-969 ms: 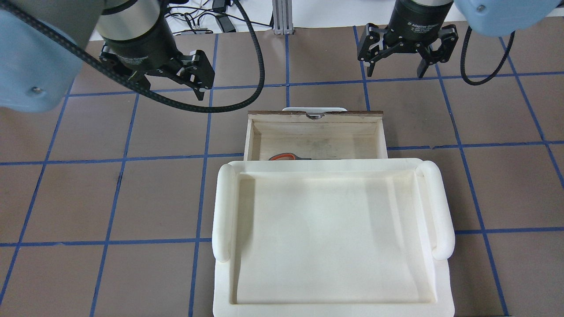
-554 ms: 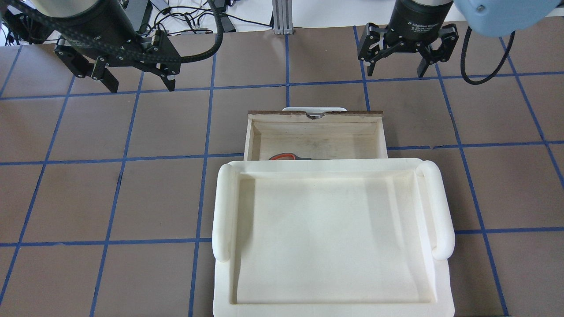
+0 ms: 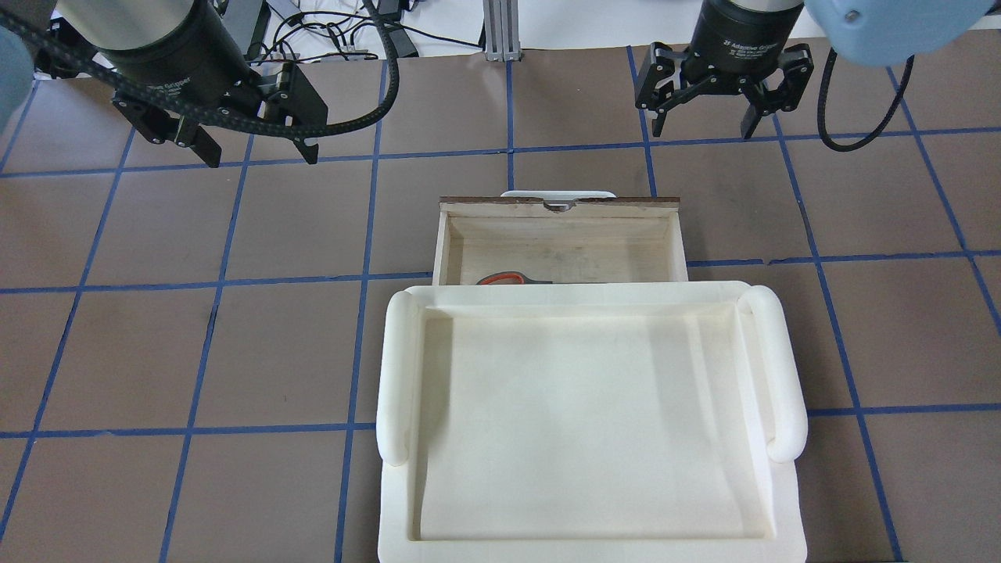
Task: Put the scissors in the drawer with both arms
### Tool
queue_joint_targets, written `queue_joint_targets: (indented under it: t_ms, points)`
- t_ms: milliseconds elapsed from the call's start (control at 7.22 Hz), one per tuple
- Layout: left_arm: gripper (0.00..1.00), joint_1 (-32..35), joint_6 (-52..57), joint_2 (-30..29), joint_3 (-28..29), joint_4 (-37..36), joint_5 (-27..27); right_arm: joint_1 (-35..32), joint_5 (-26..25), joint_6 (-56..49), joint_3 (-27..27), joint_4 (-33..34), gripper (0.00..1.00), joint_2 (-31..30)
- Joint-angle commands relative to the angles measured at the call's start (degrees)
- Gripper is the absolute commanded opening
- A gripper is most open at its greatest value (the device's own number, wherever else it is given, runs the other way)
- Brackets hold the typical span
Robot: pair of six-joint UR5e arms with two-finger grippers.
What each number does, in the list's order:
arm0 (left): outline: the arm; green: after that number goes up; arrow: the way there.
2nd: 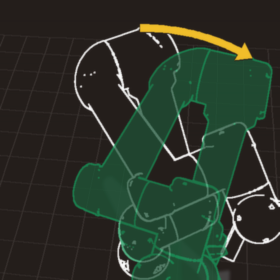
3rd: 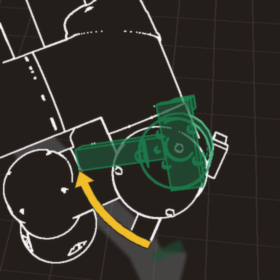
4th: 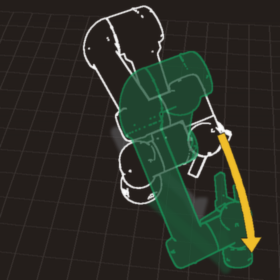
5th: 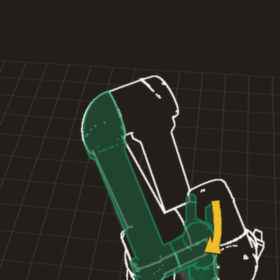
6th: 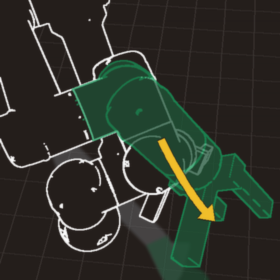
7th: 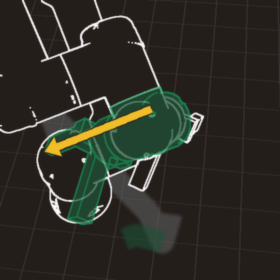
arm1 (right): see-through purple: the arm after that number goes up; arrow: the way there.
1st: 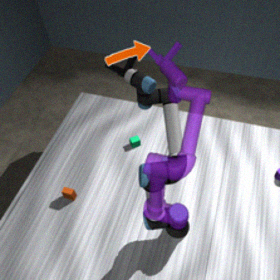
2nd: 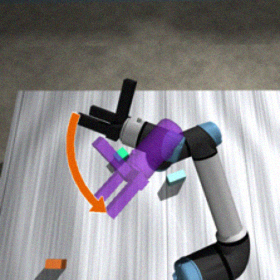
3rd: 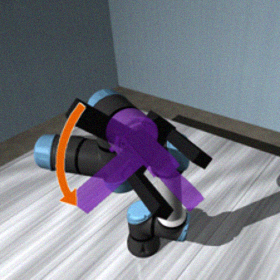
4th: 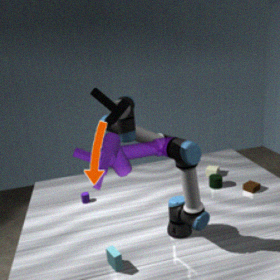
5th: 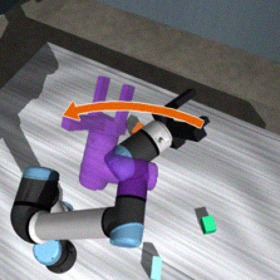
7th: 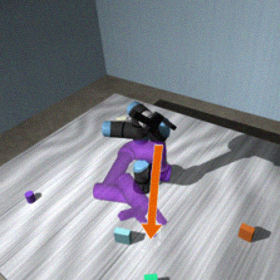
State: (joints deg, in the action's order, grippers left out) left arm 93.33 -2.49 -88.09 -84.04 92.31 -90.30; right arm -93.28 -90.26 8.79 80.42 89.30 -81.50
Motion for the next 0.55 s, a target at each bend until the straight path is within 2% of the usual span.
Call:
queue_joint_targets:
  t_ms: [0,415]
  points:
    - [1.00,0.10,-0.06,0.11,-0.16,-0.64,-0.14,0.02,-0.09,0.00,0.00,0.00,1.00,0.02]
    - [1.00,0.10,-0.06,0.37,-0.25,-0.37,-0.23,0.03,-0.87,0.00,0.18,-0.27,1.00,0.02]
